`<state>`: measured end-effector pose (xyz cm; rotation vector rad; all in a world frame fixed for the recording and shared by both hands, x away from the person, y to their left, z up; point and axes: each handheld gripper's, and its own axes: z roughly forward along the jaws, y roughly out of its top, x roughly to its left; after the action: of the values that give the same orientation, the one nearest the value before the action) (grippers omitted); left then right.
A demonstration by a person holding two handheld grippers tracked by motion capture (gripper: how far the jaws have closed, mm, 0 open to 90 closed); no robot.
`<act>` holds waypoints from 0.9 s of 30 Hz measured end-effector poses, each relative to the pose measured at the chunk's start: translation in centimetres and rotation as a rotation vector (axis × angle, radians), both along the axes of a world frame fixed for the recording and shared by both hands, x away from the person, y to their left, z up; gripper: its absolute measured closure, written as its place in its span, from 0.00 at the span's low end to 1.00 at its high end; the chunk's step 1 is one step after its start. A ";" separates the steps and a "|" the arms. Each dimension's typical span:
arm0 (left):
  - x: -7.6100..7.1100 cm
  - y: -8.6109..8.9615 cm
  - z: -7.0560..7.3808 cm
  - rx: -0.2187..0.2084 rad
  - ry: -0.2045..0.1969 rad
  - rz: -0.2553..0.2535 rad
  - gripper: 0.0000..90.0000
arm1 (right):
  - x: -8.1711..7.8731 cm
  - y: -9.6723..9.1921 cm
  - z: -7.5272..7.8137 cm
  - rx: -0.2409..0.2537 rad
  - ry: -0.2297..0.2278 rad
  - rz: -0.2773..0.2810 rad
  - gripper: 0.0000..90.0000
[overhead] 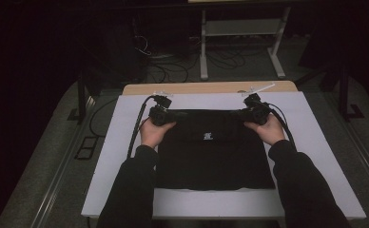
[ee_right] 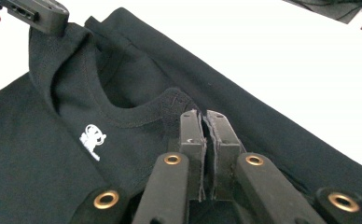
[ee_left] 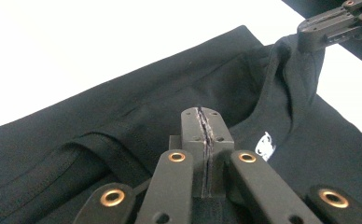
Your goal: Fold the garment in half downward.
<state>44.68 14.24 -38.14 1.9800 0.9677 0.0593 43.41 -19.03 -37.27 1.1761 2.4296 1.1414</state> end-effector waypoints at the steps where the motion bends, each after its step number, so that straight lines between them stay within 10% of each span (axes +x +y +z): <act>1: -0.1 0.0 0.2 -0.002 -0.004 0.000 0.98 | -0.1 -0.1 0.2 -0.002 -0.004 0.004 0.94; 27: -4.2 1.2 3.2 -0.040 -0.067 -0.060 0.98 | -3.8 -2.4 2.1 0.063 0.000 0.051 0.94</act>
<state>40.51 15.45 -34.96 1.9562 0.8601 0.0712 39.62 -21.40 -35.15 1.1388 2.4537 1.2413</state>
